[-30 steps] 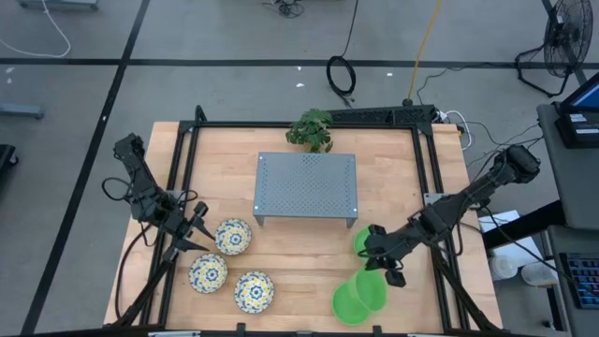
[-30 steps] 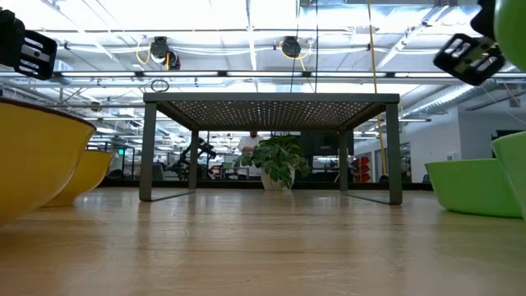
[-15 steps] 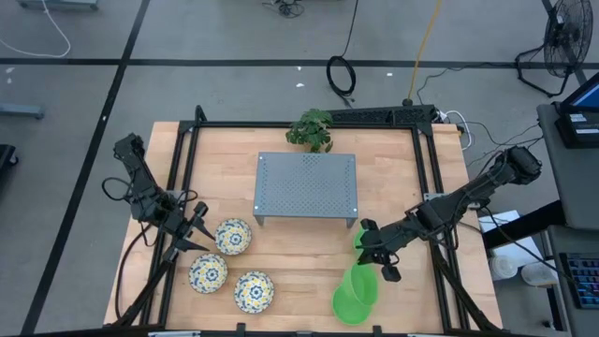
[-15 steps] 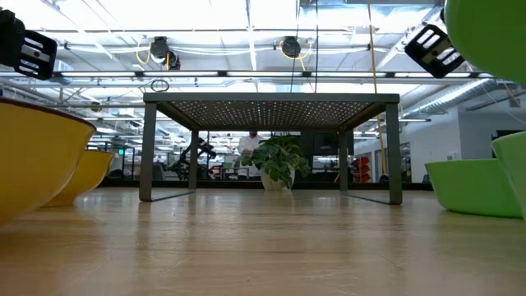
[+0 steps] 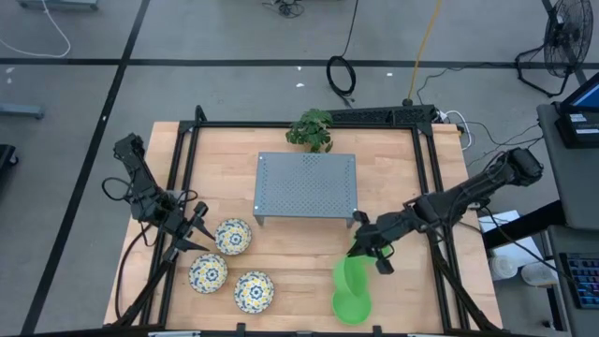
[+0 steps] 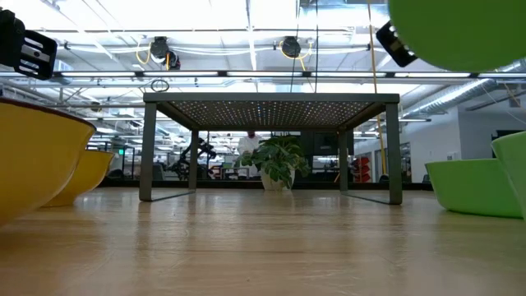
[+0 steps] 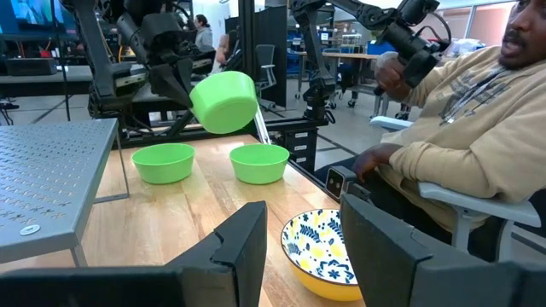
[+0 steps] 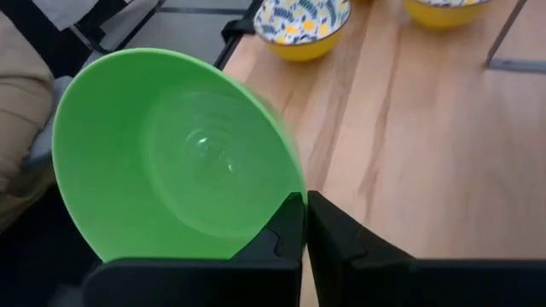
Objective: Pick & Place Mini bowls
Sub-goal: Put the bottom right green bowl on the shelf
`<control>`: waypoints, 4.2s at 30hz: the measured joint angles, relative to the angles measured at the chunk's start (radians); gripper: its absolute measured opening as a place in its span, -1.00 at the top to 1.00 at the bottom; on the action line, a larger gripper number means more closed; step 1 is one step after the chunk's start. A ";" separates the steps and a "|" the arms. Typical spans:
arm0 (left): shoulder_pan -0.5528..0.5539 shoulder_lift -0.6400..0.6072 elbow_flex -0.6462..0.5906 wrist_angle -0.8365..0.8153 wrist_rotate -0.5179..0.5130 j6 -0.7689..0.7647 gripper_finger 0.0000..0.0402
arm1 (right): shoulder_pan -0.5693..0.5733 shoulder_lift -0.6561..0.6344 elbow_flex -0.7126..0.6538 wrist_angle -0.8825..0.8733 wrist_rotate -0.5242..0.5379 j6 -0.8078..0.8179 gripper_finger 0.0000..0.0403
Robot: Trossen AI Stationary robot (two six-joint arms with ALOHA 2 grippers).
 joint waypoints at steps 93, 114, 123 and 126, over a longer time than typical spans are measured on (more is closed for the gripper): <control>0.000 0.000 0.000 0.000 0.000 0.000 0.24 | -0.679 -0.001 0.000 0.728 0.270 -0.489 1.00; 0.000 0.000 0.000 0.001 0.000 0.000 0.24 | -0.817 0.072 0.582 -0.178 0.334 -0.233 1.00; 0.000 0.000 0.000 0.002 0.000 0.000 0.24 | -0.933 0.136 0.792 -0.595 0.162 -0.028 1.00; 0.000 0.000 0.000 0.002 0.000 0.000 0.24 | -1.008 0.164 0.794 -0.685 0.034 0.043 1.00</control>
